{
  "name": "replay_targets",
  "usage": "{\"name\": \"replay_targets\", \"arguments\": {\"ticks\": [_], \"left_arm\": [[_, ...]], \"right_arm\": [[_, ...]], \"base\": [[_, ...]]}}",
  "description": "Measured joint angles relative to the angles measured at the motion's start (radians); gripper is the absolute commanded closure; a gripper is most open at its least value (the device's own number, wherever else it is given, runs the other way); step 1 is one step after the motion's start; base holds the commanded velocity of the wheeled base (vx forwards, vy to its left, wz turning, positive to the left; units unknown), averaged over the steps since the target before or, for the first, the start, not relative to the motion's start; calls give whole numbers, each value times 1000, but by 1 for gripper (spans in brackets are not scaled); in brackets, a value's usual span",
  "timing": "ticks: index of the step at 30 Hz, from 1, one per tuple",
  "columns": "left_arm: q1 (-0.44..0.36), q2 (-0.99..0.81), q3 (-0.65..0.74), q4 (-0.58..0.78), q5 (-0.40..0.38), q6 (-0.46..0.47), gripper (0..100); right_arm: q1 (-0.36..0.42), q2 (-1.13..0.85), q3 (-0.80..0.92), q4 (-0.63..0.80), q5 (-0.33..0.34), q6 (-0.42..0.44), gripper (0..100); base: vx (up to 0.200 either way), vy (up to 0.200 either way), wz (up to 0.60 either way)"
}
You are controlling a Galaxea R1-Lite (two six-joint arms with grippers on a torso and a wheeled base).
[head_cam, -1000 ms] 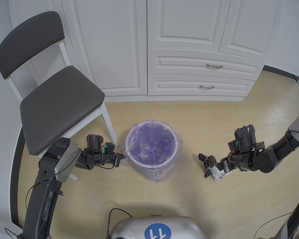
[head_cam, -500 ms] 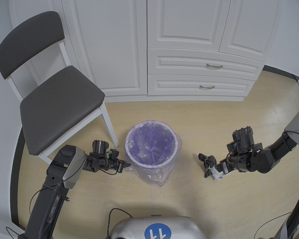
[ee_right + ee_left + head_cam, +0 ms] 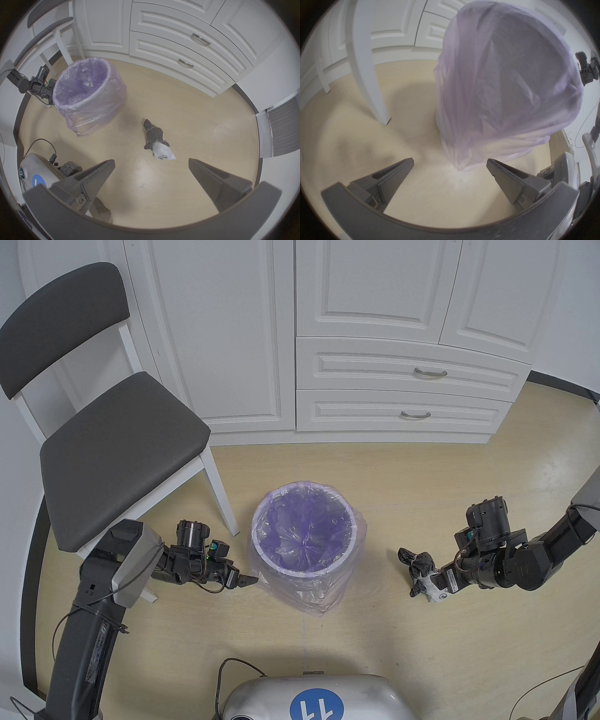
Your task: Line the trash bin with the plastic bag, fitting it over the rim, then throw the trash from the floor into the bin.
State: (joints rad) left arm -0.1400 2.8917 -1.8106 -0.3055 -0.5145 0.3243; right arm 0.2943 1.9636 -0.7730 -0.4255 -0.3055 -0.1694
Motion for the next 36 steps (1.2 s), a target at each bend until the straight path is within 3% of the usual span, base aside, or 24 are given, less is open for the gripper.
{"name": "replay_targets", "arguments": {"ticks": [10, 15, 26, 36], "left_arm": [[-17, -284, 471, -77, 242, 5, 0], [-34, -458, 696, -119, 319, 4, 0], [-69, -783, 1068, -291, 368, -21, 0], [-129, -990, 1241, -358, 377, -102, 0]], "right_arm": [[0, -25, 18, 1, 0, -21, 0], [-1, -56, 35, -2, 2, -29, 0], [0, -164, 80, -9, 49, -33, 0], [-7, -254, 96, 3, 56, -33, 0]], "base": [[0, 0, 0], [0, 0, 0], [0, 0, 0], [0, 0, 0]]}}
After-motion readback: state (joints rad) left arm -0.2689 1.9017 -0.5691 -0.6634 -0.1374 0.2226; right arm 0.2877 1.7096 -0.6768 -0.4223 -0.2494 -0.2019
